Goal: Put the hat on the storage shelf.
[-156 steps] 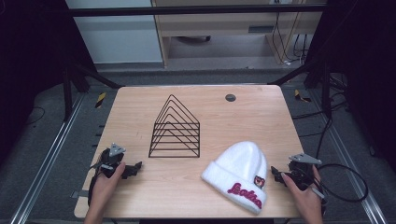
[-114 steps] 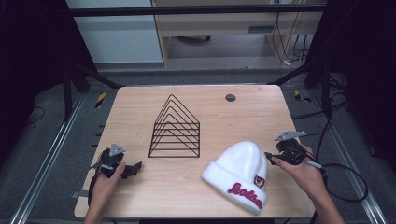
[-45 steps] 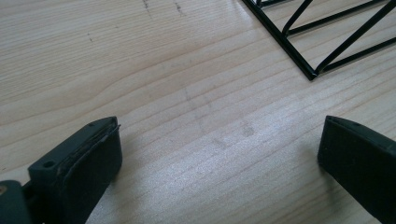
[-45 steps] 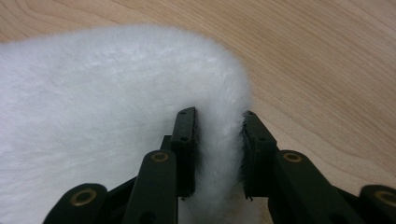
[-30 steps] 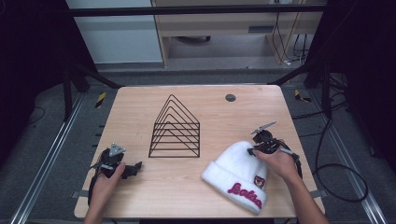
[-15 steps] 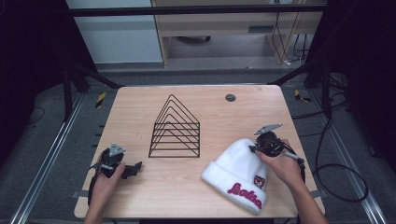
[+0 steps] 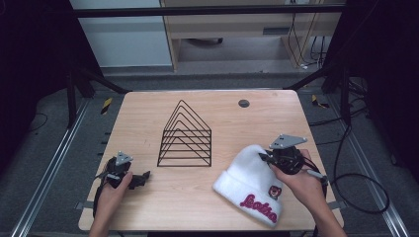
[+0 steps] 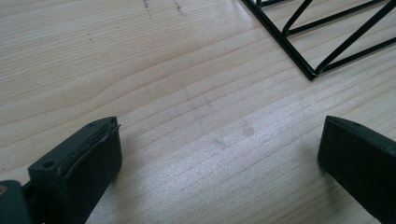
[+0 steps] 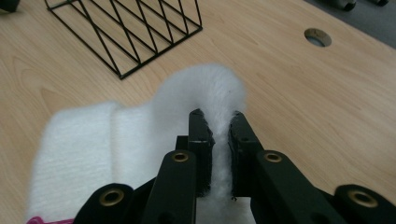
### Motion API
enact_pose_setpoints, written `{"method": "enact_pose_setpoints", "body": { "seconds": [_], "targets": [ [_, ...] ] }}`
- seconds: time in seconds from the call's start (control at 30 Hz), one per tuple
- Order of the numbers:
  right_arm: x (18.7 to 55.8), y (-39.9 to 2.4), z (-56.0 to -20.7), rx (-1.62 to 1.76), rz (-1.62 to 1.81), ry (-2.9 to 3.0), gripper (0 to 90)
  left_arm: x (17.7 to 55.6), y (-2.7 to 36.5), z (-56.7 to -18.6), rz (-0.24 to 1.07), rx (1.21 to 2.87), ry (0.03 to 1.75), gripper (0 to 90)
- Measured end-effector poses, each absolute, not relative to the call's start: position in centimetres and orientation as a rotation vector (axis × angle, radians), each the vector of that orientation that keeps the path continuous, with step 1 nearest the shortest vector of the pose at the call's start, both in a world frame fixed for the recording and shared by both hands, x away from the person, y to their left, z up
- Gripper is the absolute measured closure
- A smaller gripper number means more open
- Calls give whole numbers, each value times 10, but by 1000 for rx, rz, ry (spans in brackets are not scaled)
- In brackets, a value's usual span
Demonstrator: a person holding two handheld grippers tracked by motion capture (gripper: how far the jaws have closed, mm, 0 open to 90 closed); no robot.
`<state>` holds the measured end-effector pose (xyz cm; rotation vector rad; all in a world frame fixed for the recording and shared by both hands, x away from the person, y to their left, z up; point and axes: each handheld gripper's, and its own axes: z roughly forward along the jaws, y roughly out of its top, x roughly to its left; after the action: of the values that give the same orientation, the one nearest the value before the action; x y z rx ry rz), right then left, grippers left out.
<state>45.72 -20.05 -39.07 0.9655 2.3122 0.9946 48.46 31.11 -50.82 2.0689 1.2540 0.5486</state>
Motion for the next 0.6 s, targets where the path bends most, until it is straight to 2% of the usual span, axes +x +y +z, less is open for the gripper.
{"method": "enact_pose_setpoints", "body": {
  "seconds": [0.6],
  "targets": [
    [431,-183,-349,813,1091,2261,831,485,311,-508,548,2069,1254,0]
  ]
}}
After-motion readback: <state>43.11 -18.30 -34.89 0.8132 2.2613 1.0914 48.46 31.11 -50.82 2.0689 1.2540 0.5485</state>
